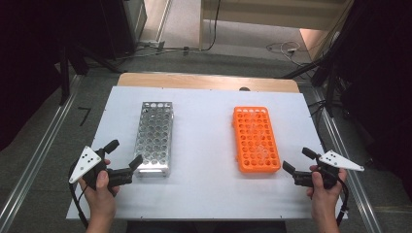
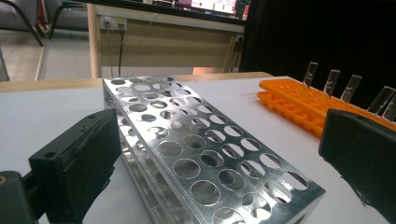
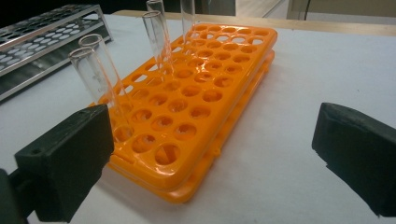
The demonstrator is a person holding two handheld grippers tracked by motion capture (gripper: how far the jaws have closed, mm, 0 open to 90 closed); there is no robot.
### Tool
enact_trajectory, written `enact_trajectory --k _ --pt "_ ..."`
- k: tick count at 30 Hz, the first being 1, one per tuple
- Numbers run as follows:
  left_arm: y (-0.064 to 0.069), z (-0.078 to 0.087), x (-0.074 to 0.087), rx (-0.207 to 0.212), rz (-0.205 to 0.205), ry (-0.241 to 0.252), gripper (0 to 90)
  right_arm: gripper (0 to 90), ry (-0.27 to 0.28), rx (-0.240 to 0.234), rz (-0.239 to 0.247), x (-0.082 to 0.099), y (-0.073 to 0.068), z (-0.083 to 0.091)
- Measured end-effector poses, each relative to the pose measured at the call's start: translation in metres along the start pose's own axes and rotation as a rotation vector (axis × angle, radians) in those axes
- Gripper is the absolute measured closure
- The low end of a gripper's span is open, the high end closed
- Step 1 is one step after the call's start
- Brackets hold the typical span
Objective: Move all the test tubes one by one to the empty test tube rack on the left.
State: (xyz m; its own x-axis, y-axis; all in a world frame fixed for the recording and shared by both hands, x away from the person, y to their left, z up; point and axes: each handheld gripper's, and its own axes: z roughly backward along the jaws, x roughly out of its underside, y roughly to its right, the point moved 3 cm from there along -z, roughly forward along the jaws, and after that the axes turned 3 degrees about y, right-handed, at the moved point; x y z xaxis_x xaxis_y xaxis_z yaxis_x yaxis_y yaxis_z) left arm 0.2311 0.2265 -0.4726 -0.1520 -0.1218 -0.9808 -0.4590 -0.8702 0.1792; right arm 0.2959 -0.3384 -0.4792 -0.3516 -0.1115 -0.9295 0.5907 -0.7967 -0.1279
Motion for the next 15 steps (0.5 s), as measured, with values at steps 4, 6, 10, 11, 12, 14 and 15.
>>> enact_trajectory --k 4,6,10,11,12,14,15 --pt "0.001 0.001 -0.001 0.004 0.008 0.014 0.0 0.0 0.007 -0.007 0.008 -0.003 -0.005 -0.001" --pt "0.0 0.001 -0.002 0.001 0.028 0.031 0.0 0.0 0.014 -0.011 0.012 -0.004 -0.007 -0.002" --pt "0.004 0.0 -0.002 0.0 0.013 0.013 0.0 0.0 0.006 -0.042 0.01 -0.008 -0.012 -0.005" --pt "0.006 -0.001 -0.001 0.005 0.008 0.008 0.0 0.0 0.01 -0.054 0.003 -0.009 -0.014 -0.006" --pt "0.009 -0.003 0.0 0.017 -0.002 -0.003 0.0 0.0 0.01 -0.069 0.004 -0.01 -0.015 -0.007" --pt "0.01 -0.005 0.0 0.024 -0.006 -0.006 0.0 0.0 -0.008 -0.092 0.012 -0.012 -0.019 -0.011" --pt "0.011 -0.006 0.0 0.028 -0.019 -0.013 0.0 0.0 -0.007 -0.106 0.021 -0.012 -0.022 -0.014"
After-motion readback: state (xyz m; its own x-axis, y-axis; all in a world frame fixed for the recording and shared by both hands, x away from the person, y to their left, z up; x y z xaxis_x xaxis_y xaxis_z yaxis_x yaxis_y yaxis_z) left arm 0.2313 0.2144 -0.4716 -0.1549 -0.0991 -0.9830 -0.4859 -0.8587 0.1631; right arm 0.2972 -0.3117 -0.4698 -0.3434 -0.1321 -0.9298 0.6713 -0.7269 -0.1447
